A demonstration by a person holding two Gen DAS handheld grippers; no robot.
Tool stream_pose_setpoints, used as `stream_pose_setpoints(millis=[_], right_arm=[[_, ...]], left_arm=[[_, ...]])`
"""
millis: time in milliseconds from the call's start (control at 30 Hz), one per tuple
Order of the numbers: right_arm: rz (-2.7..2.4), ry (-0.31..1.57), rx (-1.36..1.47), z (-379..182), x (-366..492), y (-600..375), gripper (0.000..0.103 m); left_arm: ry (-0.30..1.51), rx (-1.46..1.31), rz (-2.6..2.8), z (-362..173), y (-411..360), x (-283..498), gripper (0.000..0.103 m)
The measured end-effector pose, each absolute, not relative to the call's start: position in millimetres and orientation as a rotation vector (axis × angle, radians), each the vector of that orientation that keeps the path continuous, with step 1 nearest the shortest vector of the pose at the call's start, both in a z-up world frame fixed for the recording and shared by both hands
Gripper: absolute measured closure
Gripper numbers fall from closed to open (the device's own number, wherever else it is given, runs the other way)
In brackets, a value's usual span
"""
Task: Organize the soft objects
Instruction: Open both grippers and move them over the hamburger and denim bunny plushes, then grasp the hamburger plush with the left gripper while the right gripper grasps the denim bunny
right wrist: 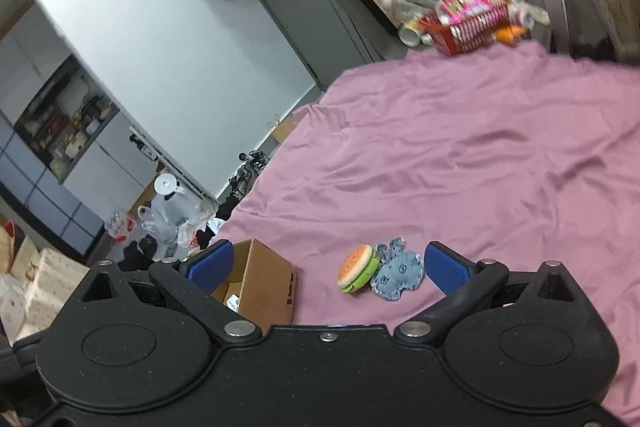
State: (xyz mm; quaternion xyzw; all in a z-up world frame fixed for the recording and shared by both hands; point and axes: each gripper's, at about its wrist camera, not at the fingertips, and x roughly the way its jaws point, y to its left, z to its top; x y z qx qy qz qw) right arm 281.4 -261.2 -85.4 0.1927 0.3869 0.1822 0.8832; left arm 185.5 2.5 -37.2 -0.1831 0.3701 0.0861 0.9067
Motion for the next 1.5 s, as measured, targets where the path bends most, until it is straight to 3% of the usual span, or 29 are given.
stream_pose_setpoints(millis=[267,800,1500], right_arm=[[0.336,0.872,0.571,-118,295,-281,0.017],[0.244,1.031,0.706,-176,340,-297,0.036],[0.211,1.149,0.797,-232,377,-301,0.041]], left_arm=[[0.780,-0.396,0.142,-57,-27,210,0.016],[0.849,-0.410,0.115,-112,-69,269,0.024],[0.977,-0.438,0.159,-193,-96,332,0.033]])
